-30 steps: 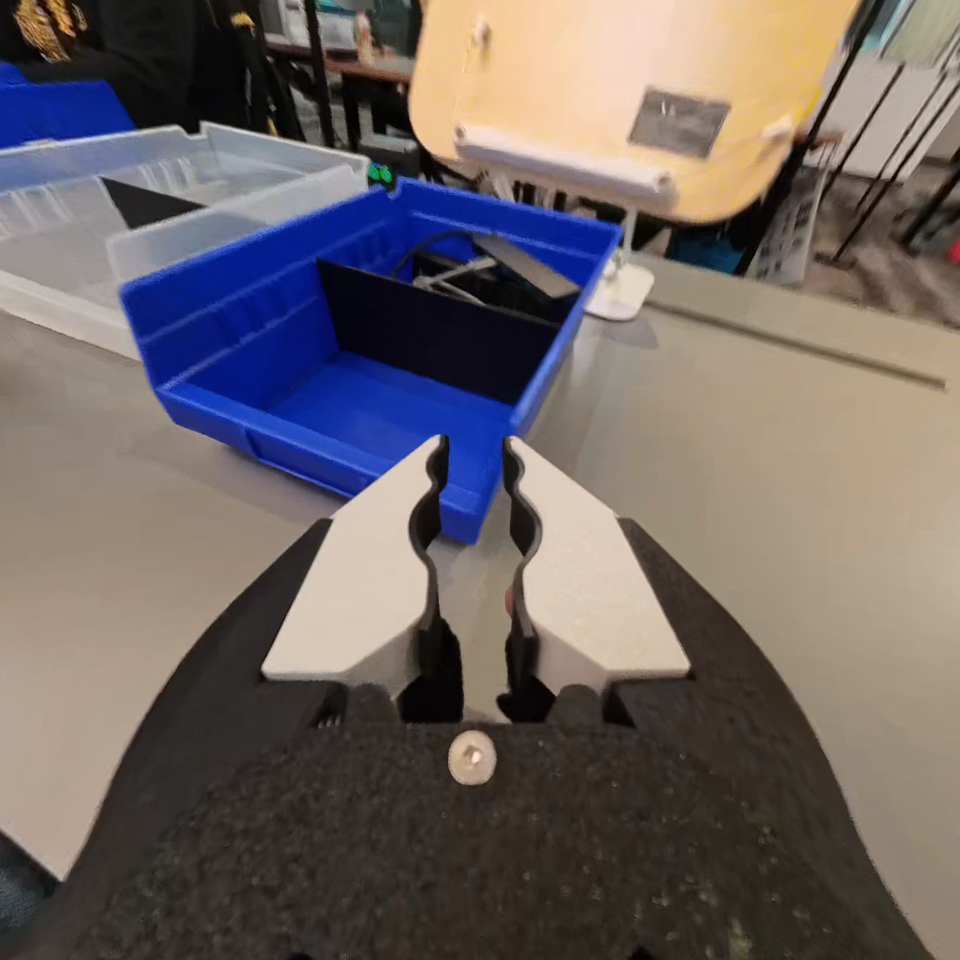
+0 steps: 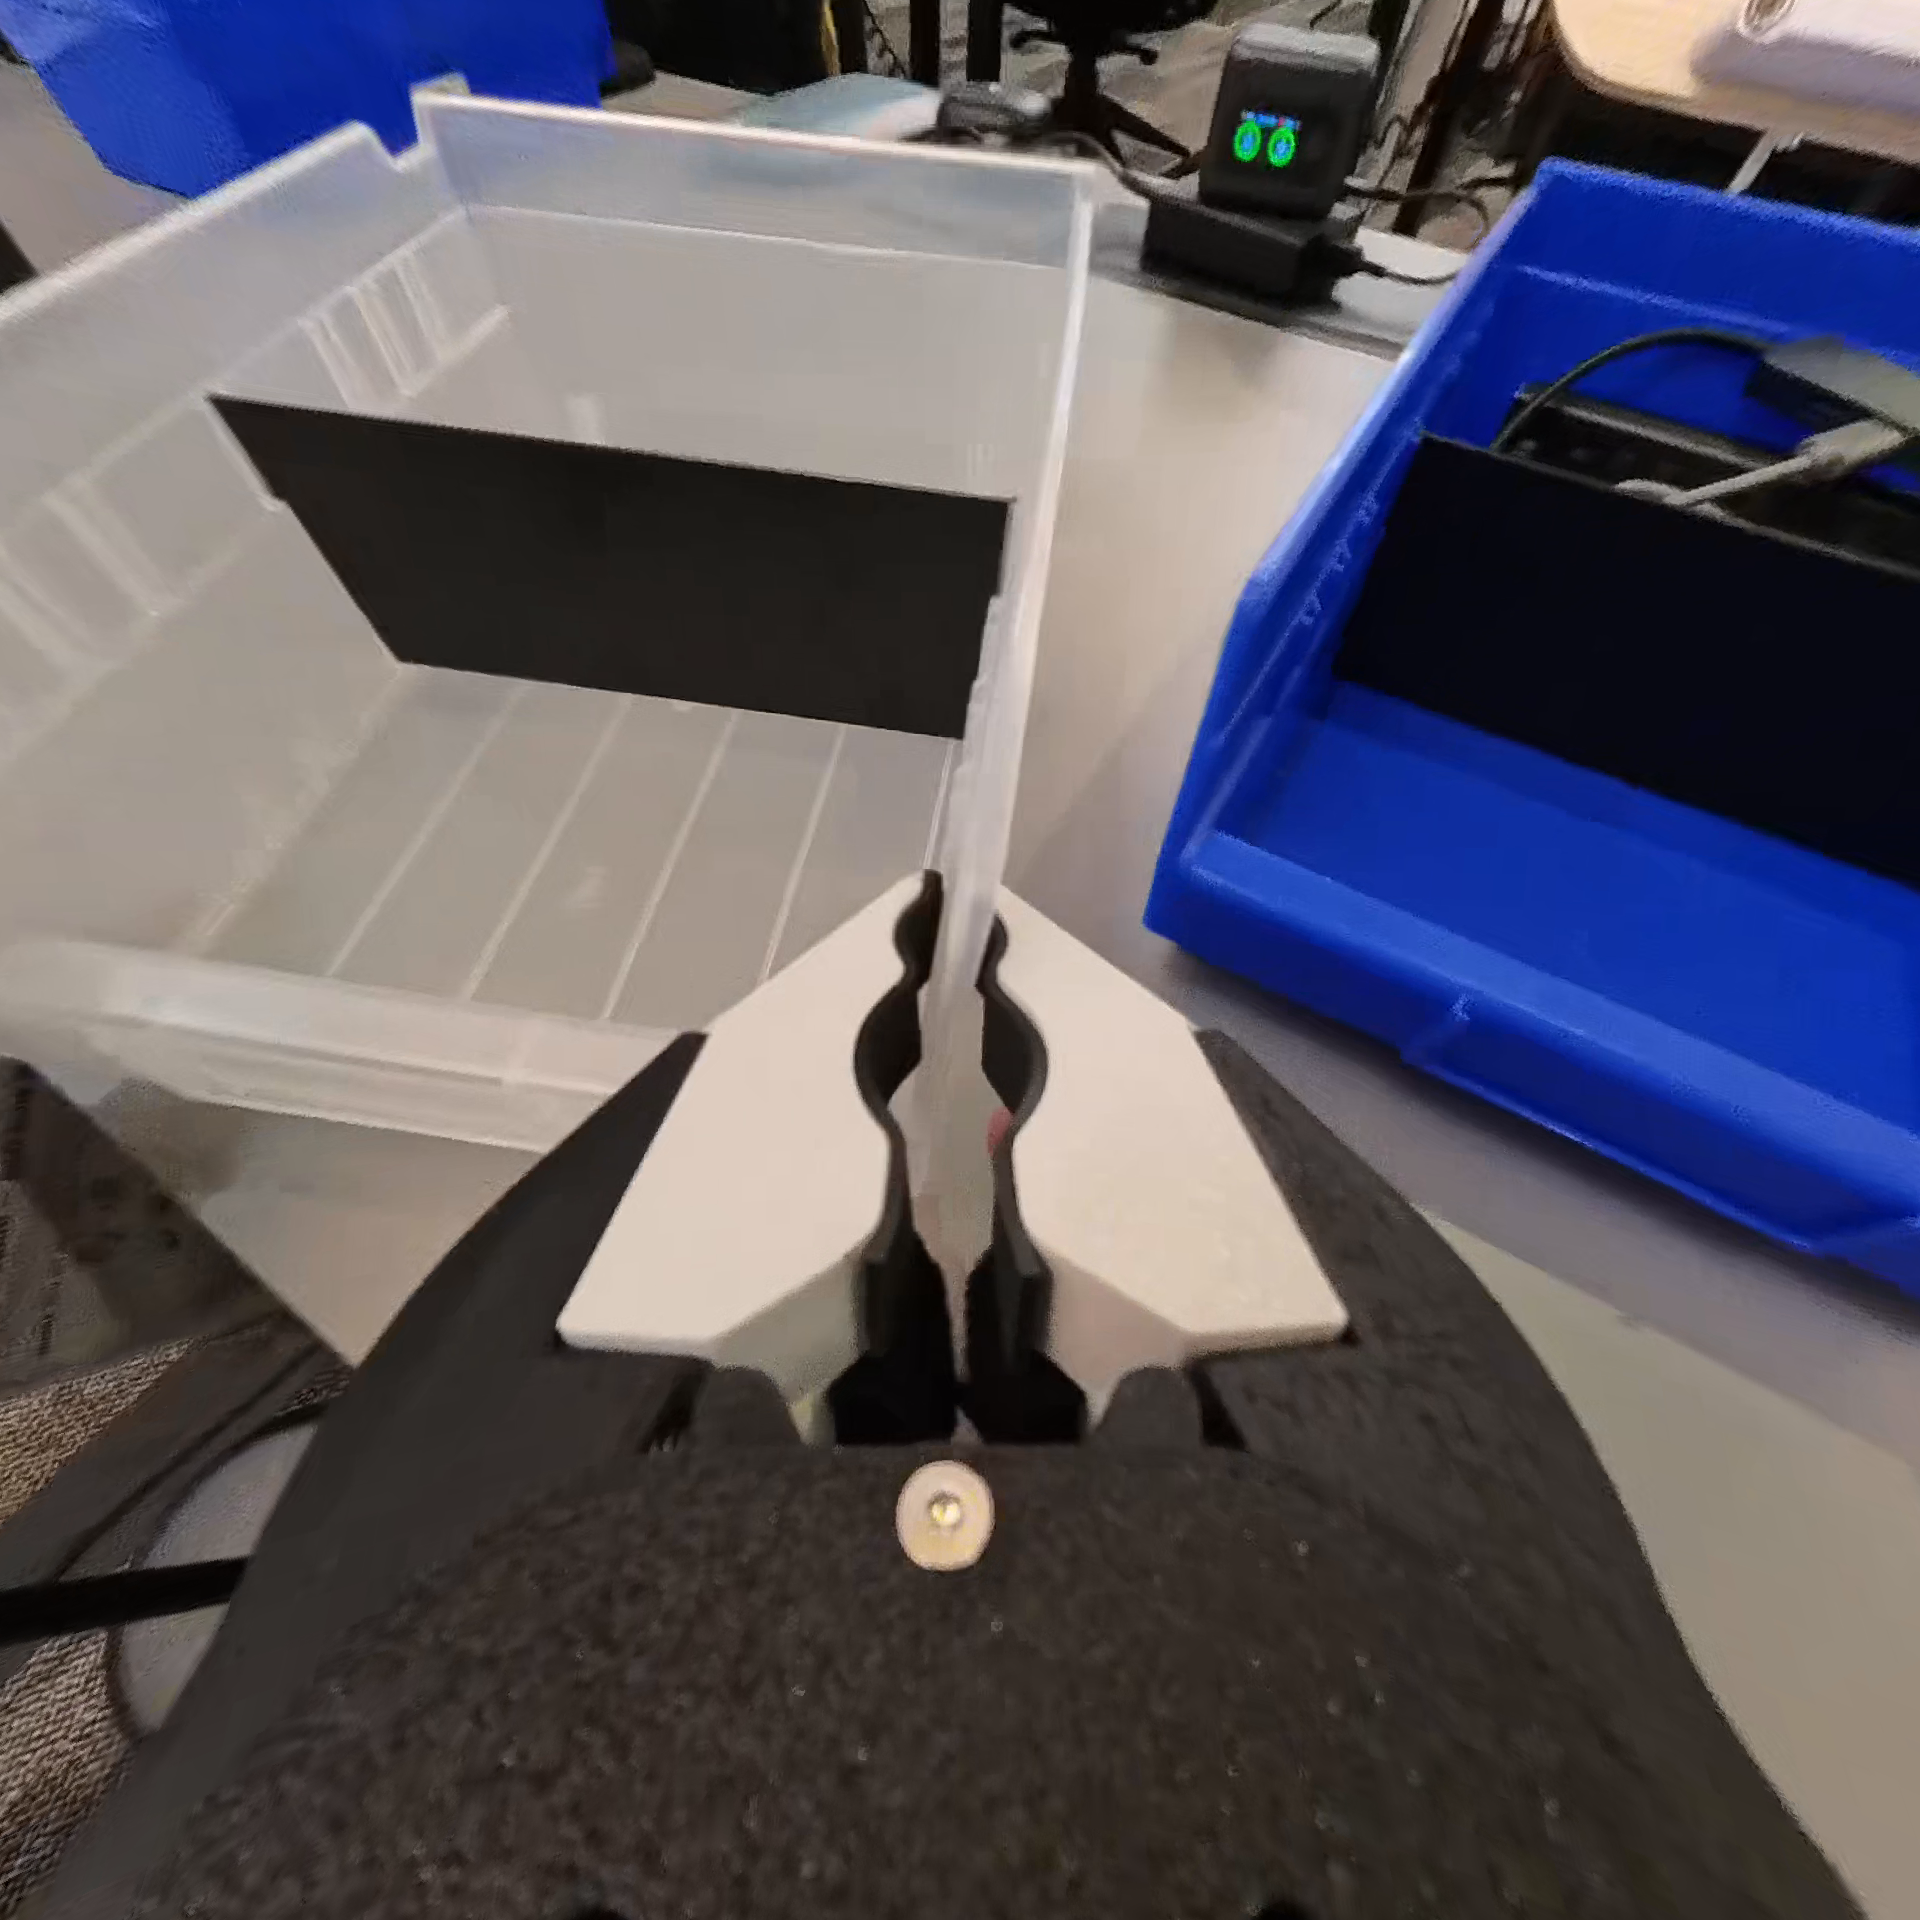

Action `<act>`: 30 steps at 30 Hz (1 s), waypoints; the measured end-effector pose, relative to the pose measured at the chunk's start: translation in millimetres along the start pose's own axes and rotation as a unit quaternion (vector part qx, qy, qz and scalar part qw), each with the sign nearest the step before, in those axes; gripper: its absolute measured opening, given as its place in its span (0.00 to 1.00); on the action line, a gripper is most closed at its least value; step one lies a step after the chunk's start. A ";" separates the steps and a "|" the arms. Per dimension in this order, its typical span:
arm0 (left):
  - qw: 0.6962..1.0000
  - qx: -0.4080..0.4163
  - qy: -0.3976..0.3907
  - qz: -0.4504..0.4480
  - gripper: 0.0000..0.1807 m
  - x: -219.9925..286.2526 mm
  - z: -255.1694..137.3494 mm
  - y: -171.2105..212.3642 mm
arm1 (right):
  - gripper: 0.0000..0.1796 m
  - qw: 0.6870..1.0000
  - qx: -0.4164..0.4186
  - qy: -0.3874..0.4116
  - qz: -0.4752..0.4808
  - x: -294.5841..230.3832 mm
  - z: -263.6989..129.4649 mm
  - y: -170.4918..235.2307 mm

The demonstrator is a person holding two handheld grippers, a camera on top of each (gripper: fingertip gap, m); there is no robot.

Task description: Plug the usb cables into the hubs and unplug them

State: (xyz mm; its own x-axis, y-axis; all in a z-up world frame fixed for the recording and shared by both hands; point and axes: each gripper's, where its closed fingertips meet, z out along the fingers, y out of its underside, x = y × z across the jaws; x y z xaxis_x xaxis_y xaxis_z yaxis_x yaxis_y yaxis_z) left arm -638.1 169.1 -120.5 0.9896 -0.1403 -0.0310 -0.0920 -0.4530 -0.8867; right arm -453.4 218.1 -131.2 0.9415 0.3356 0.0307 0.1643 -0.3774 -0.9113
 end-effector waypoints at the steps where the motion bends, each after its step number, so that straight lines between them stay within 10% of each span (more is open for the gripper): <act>1: 1.000 0.013 -0.018 0.017 0.04 0.9 -8.8 -2.1 | 0.01 1.000 0.011 -0.003 -0.004 -1.6 -5.9 -3.2; 8: 0.983 0.172 -0.051 0.033 0.03 36.8 -59.3 -92.9 | 0.01 0.987 0.150 0.044 -0.044 33.8 -73.8 -91.5; 15: 0.966 0.233 0.052 0.098 0.04 192.8 -12.1 -195.2 | 0.02 0.964 0.212 0.160 -0.028 201.0 -152.5 -141.4; 24: 0.972 0.145 0.165 0.086 0.03 461.4 73.0 -172.5 | 0.01 0.959 0.077 0.252 0.100 455.9 -193.1 -16.2; 30: 0.974 0.068 0.194 0.093 0.03 532.3 124.5 -108.9 | 0.01 0.957 0.000 0.262 0.124 515.8 -185.9 75.4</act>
State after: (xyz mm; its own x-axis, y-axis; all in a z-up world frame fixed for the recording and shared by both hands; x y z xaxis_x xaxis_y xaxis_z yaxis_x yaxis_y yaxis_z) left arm -87.6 253.3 -97.8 0.8391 -0.5422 -0.0433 -0.2240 -0.2719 -0.9359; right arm 99.3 202.3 -107.7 0.9700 -0.2425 0.0159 -0.0824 -0.3899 -0.9172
